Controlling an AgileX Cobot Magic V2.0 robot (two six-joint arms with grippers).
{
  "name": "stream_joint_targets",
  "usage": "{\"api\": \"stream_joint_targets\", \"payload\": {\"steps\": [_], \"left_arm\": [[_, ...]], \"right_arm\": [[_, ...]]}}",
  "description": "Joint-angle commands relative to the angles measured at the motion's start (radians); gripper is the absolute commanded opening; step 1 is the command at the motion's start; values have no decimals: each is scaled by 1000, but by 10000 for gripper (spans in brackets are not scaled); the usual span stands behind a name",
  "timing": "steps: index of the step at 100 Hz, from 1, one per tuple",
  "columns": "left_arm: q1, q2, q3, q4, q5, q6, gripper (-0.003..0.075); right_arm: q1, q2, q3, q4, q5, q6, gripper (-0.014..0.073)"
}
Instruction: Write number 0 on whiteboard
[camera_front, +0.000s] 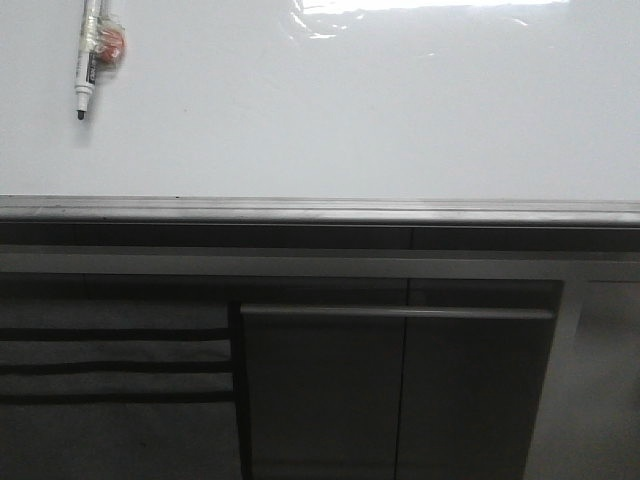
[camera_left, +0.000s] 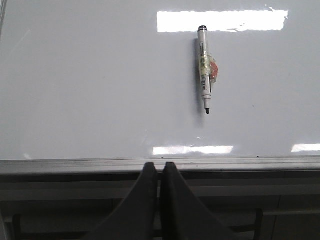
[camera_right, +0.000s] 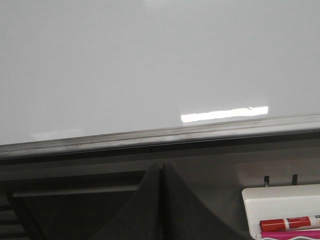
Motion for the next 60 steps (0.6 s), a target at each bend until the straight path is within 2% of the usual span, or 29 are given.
{"api": "stream_joint_targets", "payload": {"steps": [1,28,41,52,60], "left_arm": [[-5,-28,24,-4,-84,-4,-20],[-5,-28,18,-4,-91,-4,-20],[-5,-26,-38,-12,-100,-6,-20],[-5,-17,-129,-12,-55,-6,-20],[-5,23,-227,-12,41,-6,-20]], "right_arm": [[-8,-22,12,-87,-86,-1,-73],[-8,-22,6,-122,-119,-1,-73],[-8,-22,-72,-114,-119,-1,-73],[-8,-9,-189,-114,-33,-1,-73],[-8,29,-298,-114,57,-1,-73]]}}
